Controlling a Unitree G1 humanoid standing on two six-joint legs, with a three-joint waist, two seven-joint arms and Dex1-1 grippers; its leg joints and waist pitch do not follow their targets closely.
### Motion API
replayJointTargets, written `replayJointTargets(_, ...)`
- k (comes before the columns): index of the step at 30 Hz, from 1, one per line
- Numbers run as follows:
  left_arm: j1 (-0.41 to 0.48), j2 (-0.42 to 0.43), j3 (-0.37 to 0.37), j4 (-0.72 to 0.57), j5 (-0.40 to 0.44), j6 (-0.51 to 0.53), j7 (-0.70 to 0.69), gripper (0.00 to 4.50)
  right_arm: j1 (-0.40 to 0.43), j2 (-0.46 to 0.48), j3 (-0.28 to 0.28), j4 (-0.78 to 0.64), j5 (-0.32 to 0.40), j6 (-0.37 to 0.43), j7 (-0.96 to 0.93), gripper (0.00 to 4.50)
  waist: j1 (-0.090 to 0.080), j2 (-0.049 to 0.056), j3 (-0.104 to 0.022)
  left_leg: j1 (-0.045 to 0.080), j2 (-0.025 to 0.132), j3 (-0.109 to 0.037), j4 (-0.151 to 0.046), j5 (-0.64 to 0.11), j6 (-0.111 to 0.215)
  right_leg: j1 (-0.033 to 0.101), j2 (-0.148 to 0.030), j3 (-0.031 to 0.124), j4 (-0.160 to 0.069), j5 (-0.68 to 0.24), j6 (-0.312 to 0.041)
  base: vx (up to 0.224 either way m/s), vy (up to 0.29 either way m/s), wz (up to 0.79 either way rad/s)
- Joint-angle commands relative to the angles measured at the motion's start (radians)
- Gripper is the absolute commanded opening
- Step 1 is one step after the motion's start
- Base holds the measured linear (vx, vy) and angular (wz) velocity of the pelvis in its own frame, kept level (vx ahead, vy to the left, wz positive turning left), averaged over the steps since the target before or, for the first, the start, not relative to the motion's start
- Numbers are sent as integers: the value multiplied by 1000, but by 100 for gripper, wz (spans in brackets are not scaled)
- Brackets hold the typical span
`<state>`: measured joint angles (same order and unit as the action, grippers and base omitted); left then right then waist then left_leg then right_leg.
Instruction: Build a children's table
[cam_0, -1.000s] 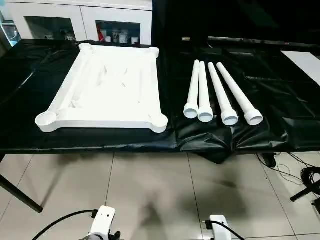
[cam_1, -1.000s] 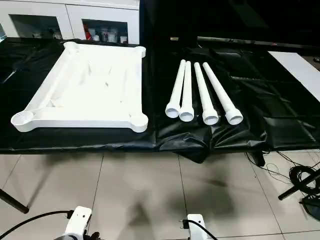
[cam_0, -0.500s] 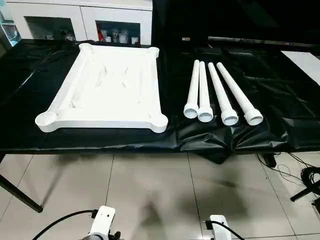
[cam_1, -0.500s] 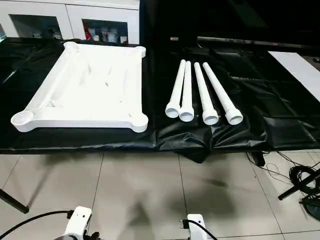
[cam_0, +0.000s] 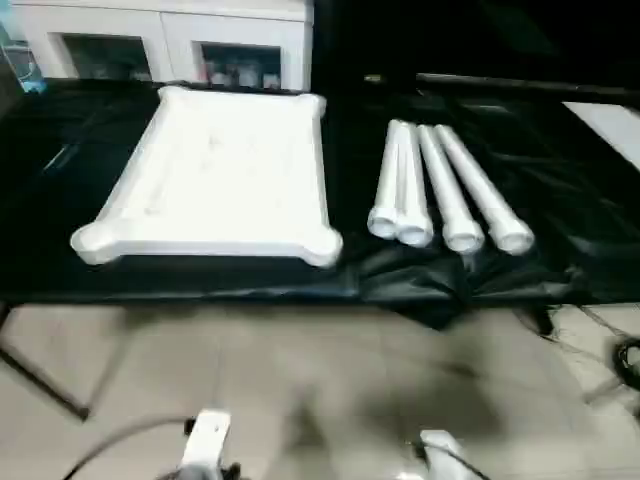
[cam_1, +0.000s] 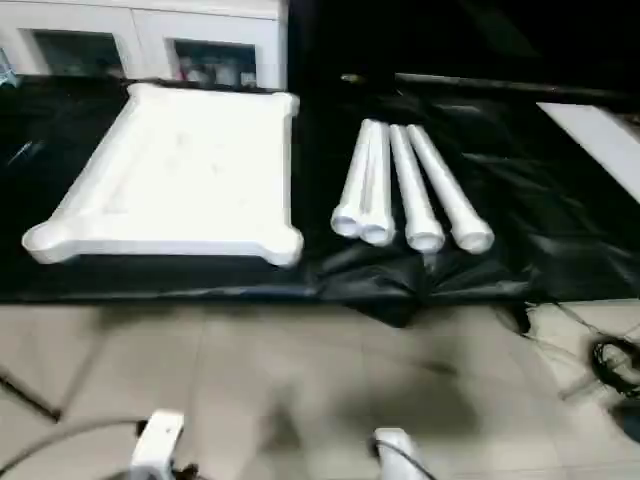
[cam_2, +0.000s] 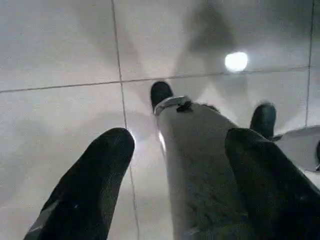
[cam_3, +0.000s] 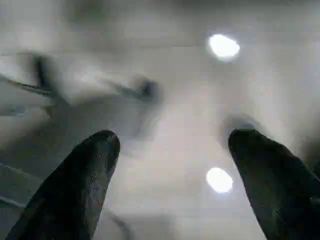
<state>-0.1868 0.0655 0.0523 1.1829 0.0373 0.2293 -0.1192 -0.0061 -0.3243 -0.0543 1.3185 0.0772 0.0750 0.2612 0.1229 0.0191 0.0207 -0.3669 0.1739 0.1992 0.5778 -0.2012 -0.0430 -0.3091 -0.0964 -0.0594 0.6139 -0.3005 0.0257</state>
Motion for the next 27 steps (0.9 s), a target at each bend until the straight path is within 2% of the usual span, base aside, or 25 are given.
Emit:
replayJointTargets(1, 13, -23, -10, 22, -3, -5, -16, 350, -28, 46, -8, 6, 8, -16, -8, 392, -6, -41, -27, -3, 57, -35, -47, -50, 123, 17, -72, 38, -61, 272, -201, 57, 56, 1)
replayJointTargets(2, 13, -24, -12, 23, -2, -3, -17, 350, -51, 75, 4, 3, 0, -3, -28, 392, -20, -27, -29, -12, 55, -39, -48, -30, 155, 13, -73, 31, -59, 276, -189, 0, 0, 0)
replayJointTargets(3, 12, -24, -14, 24, 1, -4, -15, 350, -58, 84, 7, 2, -2, -1, -33, 392, -32, -28, -19, -18, 55, -41, -57, -58, 160, 7, -73, 25, -67, 226, -183, -9, -58, -22)
replayJointTargets(4, 11, -23, -18, 25, 5, -5, -11, 350, -69, 99, 12, 1, -5, 3, -41, 392, -45, -12, -23, -19, 67, -51, -67, -96, 141, 11, -76, 17, -70, 138, -192, -9, -58, -22)
replayJointTargets(5, 2, -23, -6, 40, -1, -11, -10, 350, -71, 101, 7, 2, -5, -3, -44, 392, -61, -17, -18, -16, 77, -57, -77, -155, 115, 8, -75, 15, -77, 67, -212, -19, -34, -20)
replayJointTargets(6, -7, -22, 1, 52, -2, -22, 0, 350, -73, 102, 2, 3, -4, -8, -45, 392, -70, -25, -16, -4, 84, -57, -80, -225, 88, 0, -77, 20, -85, 1, -236, 0, 0, 0)
replayJointTargets(7, -17, -21, 11, 67, -4, -37, 11, 350, -73, 102, -4, 5, -5, -17, -39, 392, -66, -27, -18, 7, 88, -55, -77, -235, 76, -3, -80, 26, -89, -6, -250, 0, 0, 0)
replayJointTargets(8, -23, -20, 18, 77, -6, -45, 15, 350, -72, 102, -10, 6, -6, -29, -30, 392, -68, -29, -18, -1, 82, -51, -72, -212, 82, 2, -82, 30, -82, 23, -267, 0, 0, 0)
replayJointTargets(11, -17, -14, 4, 78, 4, -73, 12, 350, -68, 100, -26, 12, -10, -58, -11, 392, -62, -25, -19, 2, 80, -46, -69, -188, 100, -1, -82, 31, -83, 36, -263, 0, 0, 0)
replayJointTargets(12, -15, -12, 2, 76, 7, -84, 16, 350, -67, 100, -28, 12, -12, -70, -8, 392, -59, -27, -19, 2, 82, -45, -68, -168, 109, -2, -82, 31, -80, 61, -267, 0, 0, 0)
replayJointTargets(13, -15, -10, 4, 74, 7, -94, 25, 350, -66, 101, -29, 12, -12, -80, -4, 392, -57, -25, -20, 2, 82, -44, -67, -155, 117, -2, -80, 30, -77, 88, -270, 0, 0, 0)
replayJointTargets(14, -15, -5, 17, 71, -4, -109, 30, 350, -68, 101, -27, 10, -17, -101, -3, 392, -57, -29, -21, 2, 82, -44, -66, -152, 124, -2, -81, 29, -74, 100, -273, 0, 0, 0)
replayJointTargets(16, -14, -3, 21, 70, -6, -116, 31, 350, -69, 100, -25, 10, -19, -107, -4, 392, -55, -29, -20, 1, 82, -43, -66, -144, 132, -3, -81, 30, -72, 116, -275, 0, 0, 0)
replayJointTargets(17, -12, 5, 33, 70, -14, -132, 36, 350, -72, 100, -30, 6, -14, -127, -3, 392, -55, -34, -20, 1, 82, -42, -66, -142, 136, -3, -80, 30, -73, 118, -275, 0, 0, 0)
replayJointTargets(20, -14, 74, 78, 58, -45, -193, 15, 350, -85, 98, -57, -7, 11, -183, 21, 392, -50, -32, -23, -2, 81, -40, -60, -118, 153, -8, -81, 33, -64, 170, -272, 0, 0, 0)
replayJointTargets(22, -8, 107, 99, 33, -66, -243, -18, 350, -89, 92, -64, -16, 11, -215, 50, 392, -52, -35, -22, 0, 83, -39, -62, -143, 147, -10, -78, 33, -64, 151, -270, 0, 0, 0)
replayJointTargets(23, -1, 113, 106, 14, -76, -257, -36, 350, -89, 89, -65, -22, 11, -234, 70, 392, -50, -32, -20, 2, 84, -40, -64, -155, 142, -12, -79, 33, -67, 134, -272, 0, 0, 0)
replayJointTargets(24, 12, 116, 110, -20, -87, -275, -66, 350, -87, 82, -63, -29, 11, -251, 91, 392, -50, -34, -18, 3, 88, -39, -67, -188, 125, -13, -79, 35, -68, 98, -280, 0, 0, 0)
replayJointTargets(25, 12, 116, 110, -20, -87, -275, -66, 350, -87, 82, -63, -29, 11, -251, 91, 392, -50, -33, -18, 4, 87, -37, -67, -187, 121, -13, -77, 36, -67, 97, -281, 0, 0, 0)
replayJointTargets(26, 51, 124, 105, -99, -92, -303, -111, 350, -77, 69, -63, -46, 15, -283, 131, 392, -49, -34, -18, 6, 88, -36, -67, -189, 118, -14, -77, 37, -67, 95, -284, 0, 0, 0)
replayJointTargets(27, 56, 124, 103, -107, -92, -306, -115, 350, -76, 68, -63, -48, 16, -286, 135, 392, -47, -37, -17, 6, 89, -34, -66, -190, 119, -14, -79, 38, -67, 93, -285, 0, 0, 0)
